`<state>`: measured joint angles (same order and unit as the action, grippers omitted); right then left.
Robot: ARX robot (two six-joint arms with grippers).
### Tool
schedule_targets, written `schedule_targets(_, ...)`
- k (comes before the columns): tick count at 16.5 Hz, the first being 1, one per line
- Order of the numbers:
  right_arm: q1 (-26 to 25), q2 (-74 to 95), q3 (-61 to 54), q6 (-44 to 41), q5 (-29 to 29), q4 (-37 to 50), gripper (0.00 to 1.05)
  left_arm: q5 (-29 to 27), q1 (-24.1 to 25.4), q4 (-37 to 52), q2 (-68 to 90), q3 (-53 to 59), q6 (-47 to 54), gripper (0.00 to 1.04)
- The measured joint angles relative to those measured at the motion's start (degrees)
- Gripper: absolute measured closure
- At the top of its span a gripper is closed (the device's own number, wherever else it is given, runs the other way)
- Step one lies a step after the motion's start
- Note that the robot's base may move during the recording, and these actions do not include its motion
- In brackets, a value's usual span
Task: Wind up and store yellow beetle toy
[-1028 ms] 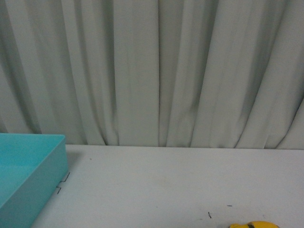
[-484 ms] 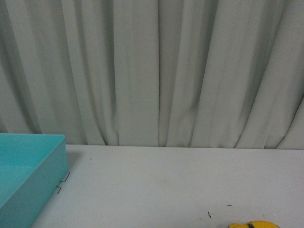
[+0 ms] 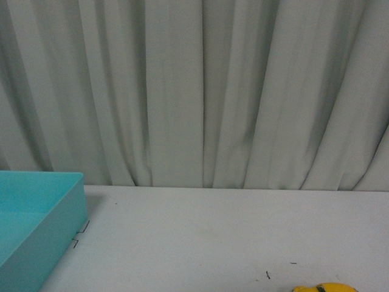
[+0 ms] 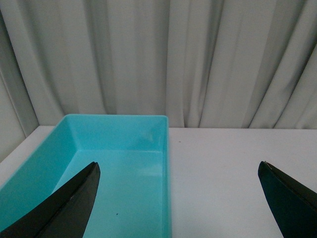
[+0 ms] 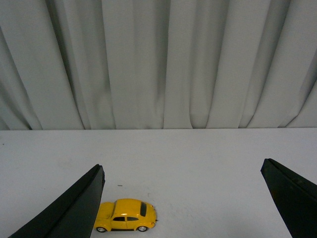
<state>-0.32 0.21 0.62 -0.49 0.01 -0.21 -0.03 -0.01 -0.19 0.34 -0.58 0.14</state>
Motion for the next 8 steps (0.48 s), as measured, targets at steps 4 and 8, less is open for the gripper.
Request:
schedule_targets(4,-0.76,0.96,1.2,2.03,-2.78,-5.07,0.07,0.0,0.0,0.0,0.0,0.0,-0.02,0.07)
schedule_targets(8,-16.26,17.05,1.9,6.25,-17.31,9.16,0.07,-0.02,0.0,0.0,0.0,0.0,0.0,0.07)
